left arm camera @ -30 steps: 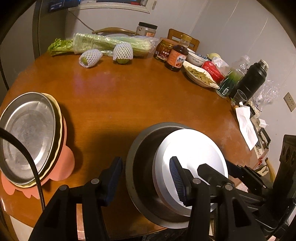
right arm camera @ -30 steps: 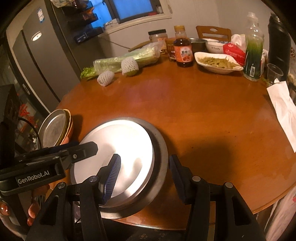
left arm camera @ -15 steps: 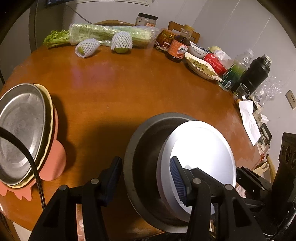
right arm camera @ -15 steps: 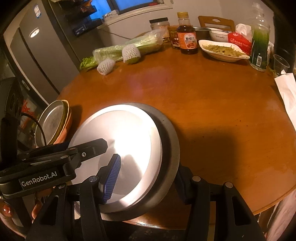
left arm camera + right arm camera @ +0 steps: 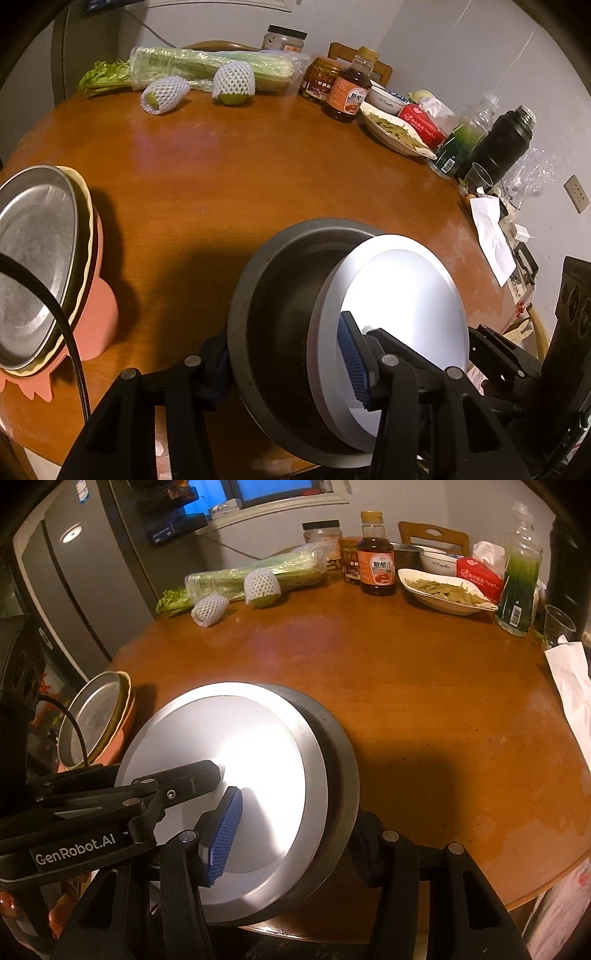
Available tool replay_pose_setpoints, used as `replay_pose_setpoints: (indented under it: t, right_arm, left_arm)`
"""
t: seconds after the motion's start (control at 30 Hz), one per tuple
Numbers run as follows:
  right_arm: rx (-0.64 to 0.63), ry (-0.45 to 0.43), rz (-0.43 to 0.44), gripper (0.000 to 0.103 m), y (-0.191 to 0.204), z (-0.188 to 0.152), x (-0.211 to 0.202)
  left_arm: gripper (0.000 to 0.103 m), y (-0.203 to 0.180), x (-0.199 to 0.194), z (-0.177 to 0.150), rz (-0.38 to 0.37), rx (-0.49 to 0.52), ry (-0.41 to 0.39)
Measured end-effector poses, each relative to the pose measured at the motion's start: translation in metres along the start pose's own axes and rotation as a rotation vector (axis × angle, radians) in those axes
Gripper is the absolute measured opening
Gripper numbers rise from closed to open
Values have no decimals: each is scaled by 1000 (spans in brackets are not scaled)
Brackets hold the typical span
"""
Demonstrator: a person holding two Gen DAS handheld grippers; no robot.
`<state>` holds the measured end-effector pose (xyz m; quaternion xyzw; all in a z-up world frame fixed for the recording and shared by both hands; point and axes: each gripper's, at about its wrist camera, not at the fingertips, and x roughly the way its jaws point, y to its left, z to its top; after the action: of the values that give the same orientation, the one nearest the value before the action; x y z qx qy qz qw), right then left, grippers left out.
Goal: Organize plates and bowls
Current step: 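Grasp the pan rim with the right gripper while the left gripper holds the pan, then carry the pan with both grippers over the steel plate stack on the orange mat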
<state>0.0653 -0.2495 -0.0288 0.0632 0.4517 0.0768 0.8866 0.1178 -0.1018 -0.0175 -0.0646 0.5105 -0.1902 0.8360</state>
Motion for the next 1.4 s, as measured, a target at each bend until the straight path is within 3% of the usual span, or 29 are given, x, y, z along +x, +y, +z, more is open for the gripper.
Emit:
replay_pose_setpoints:
  t: [0.6,1.03,1.4]
  right_arm:
    - [-16,-30,21,45,19,13,-1]
    - [-111,-89,87,45,83,48,-10]
    - [-172,-115,140,45,137,72,-9]
  left_arm:
    - [51,22,-25,4,29,-38,-60]
    - [51,71,-88,18,79,-99,-173]
    - [51,109,-123,31,124,-135,-223]
